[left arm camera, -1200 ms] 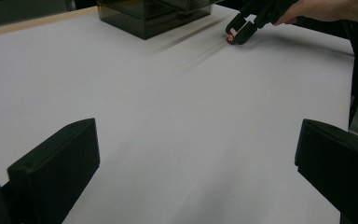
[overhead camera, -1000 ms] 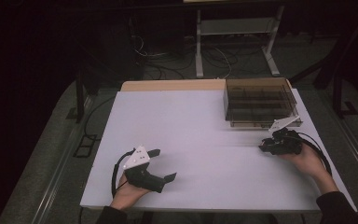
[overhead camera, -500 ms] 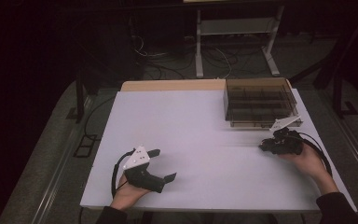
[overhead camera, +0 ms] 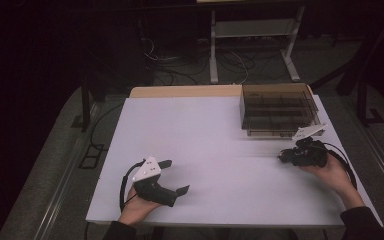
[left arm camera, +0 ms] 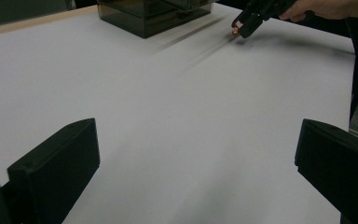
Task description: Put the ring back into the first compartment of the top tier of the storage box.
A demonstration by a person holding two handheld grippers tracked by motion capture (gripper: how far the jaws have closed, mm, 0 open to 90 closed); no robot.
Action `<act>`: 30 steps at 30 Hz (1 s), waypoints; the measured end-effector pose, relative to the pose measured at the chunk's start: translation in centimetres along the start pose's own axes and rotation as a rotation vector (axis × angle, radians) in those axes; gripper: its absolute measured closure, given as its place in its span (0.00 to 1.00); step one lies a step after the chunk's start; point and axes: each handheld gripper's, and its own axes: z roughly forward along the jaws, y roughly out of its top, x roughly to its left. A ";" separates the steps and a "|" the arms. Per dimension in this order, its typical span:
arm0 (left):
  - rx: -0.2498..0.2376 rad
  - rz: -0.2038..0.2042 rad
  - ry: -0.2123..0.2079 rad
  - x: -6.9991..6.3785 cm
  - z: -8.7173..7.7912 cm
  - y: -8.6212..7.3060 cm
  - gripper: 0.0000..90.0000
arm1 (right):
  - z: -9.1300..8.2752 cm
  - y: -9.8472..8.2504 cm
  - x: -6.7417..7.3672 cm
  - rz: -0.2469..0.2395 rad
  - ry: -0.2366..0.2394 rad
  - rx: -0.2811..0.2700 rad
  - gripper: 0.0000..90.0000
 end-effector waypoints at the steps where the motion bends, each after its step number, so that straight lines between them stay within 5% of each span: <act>1: 0.001 0.000 0.000 0.0 0.0 0.0 0.00 | -0.2 0.1 0.1 0.001 0.003 -0.007 0.77; 30: 0.000 0.001 0.004 0.0 0.0 0.0 0.00 | -4.1 0.8 1.2 0.046 0.082 -0.108 0.77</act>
